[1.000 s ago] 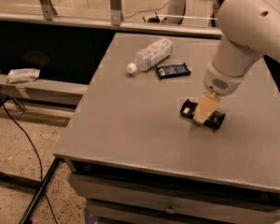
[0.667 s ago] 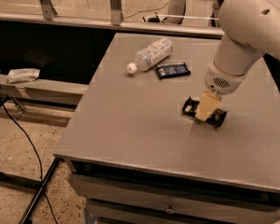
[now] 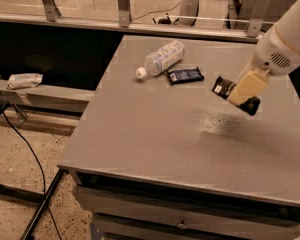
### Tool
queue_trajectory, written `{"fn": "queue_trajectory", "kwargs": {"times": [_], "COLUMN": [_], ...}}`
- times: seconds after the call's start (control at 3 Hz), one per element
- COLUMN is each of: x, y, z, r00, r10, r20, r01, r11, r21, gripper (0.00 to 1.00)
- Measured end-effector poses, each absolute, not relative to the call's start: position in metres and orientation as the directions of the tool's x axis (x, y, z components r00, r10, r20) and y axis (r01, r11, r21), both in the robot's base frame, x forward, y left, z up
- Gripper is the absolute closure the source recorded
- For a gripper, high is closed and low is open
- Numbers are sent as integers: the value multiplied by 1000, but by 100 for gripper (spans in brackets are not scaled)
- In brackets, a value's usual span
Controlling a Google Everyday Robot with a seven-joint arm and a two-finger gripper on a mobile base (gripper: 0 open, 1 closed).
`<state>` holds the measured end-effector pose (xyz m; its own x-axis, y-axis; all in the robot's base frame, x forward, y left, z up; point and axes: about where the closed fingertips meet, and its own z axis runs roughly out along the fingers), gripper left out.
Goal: Pick rxbar chocolate
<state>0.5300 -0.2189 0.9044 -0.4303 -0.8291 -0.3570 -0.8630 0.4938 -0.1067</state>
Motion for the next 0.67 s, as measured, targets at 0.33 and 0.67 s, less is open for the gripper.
{"fn": "queue_trajectory", "kwargs": {"times": [0.33,0.67], "x": [531,533], "y": [-233,-233], "z": [944,955], "r00": [-395,-383], "r10": [-804,-799], "r20": [-445,-464], "r01": [-859,-857], "r11": [495,494], "r21": [-131,-143], "gripper": [100,100]}}
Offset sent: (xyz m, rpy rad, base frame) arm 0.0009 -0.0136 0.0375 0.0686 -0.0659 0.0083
